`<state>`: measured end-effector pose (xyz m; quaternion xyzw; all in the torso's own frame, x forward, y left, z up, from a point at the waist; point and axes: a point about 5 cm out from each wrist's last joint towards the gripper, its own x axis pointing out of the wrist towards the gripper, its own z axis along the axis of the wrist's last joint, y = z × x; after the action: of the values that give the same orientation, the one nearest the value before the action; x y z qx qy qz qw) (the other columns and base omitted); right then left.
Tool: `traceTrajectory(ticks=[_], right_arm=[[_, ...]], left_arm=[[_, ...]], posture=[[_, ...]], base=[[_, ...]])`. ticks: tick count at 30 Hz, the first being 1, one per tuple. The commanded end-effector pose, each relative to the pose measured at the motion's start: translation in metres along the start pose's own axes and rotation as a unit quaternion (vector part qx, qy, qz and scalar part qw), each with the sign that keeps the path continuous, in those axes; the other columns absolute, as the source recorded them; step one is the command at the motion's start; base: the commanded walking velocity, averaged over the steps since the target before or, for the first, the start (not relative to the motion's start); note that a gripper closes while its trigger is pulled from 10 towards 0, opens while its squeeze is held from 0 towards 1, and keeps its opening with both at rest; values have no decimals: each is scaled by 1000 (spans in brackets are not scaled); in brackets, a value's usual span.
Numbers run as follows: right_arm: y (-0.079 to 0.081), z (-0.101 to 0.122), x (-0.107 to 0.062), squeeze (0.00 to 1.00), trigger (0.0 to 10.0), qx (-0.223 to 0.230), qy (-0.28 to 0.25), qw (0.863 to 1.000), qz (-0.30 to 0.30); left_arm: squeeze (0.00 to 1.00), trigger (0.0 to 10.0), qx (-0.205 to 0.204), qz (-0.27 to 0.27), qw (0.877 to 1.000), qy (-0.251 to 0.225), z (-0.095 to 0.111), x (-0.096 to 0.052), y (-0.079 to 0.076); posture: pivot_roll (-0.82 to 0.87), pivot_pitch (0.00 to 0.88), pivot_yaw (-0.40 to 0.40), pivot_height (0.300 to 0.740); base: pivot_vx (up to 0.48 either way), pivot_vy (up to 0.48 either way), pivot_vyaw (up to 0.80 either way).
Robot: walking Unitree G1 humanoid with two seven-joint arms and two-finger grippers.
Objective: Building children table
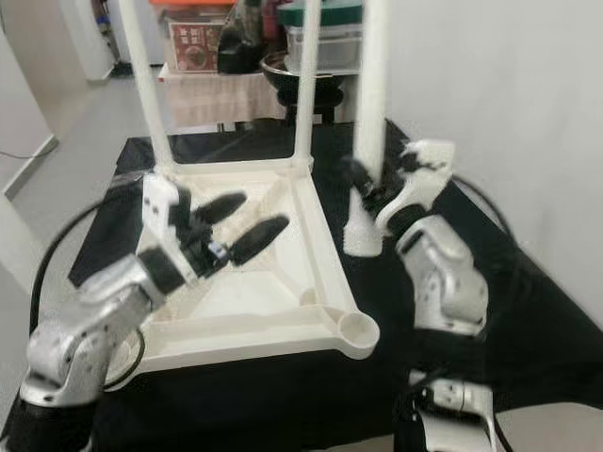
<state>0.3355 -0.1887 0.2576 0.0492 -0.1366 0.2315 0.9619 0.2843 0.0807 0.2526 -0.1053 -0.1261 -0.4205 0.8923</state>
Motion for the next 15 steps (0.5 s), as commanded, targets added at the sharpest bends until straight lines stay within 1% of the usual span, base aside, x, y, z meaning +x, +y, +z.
traceTrajectory(ticks=[1, 2, 3, 4, 5, 6, 7, 8, 9, 12, 13, 14, 15], right_arm=[[13, 9, 2, 0, 10000, -30, -23, 998, 43], [23, 5, -1, 0, 10000, -60, -13, 995, 81], [23, 5, -1, 0, 10000, -60, -13, 995, 81], [32, -3, -3, 0, 10000, -85, 3, 990, 111], [32, -3, -3, 0, 10000, -85, 3, 990, 111], [36, -9, -5, 0, 10000, -100, 10, 987, 124], [41, -12, -7, 0, 10000, -104, 11, 985, 139], [41, -12, -7, 0, 10000, -104, 11, 985, 139], [45, -13, -9, 0, 10000, -105, 9, 982, 155], [48, -14, -10, 0, 10000, -107, 7, 980, 169], [52, -19, -12, 0, 10000, -123, 19, 975, 186], [52, -19, -12, 0, 10000, -123, 19, 975, 186], [55, -23, -14, 0, 10000, -137, 27, 970, 197]], left_arm=[[1000, 10000, -11, 5, 1000, 11, -4, -1, 5], [1000, 10000, -13, 1, 1000, 6, -2, 3, 7], [1000, 10000, -13, 1, 1000, 6, -2, 3, 7], [1000, 10000, -16, -4, 1000, -2, 3, 7, 9], [1000, 10000, -16, -4, 1000, -2, 3, 7, 9], [1000, 10000, -19, -8, 1000, -13, 9, 12, 10], [1000, 10000, -26, -11, 999, -28, 16, 16, 11], [1000, 10000, -26, -11, 999, -28, 16, 16, 11], [1000, 10000, -31, -13, 999, -41, 24, 19, 12], [1000, 10000, -34, -16, 998, -49, 29, 21, 13], [1000, 10000, -34, -22, 998, -53, 33, 22, 13], [1000, 10000, -34, -22, 998, -53, 33, 22, 13], [1000, 10000, -34, -26, 998, -55, 35, 23, 13]], posture=[[-96, 35, 55, 740], [-99, 35, 61, 740], [-99, 35, 61, 740], [-99, 32, 64, 740], [-99, 32, 64, 740], [-97, 34, 64, 740], [-93, 32, 67, 740], [-93, 32, 67, 740], [-91, 34, 67, 740], [-92, 32, 69, 740], [-93, 31, 70, 740], [-93, 31, 70, 740], [-93, 30, 71, 740]], base=[[0, 0, 0], [0, 0, 0], [0, 0, 0], [0, 0, 0], [0, 0, 0], [0, 0, 0], [0, 0, 0], [0, 0, 0], [0, 0, 0], [0, 0, 0], [0, 0, 0], [0, 0, 0], [0, 0, 0]])
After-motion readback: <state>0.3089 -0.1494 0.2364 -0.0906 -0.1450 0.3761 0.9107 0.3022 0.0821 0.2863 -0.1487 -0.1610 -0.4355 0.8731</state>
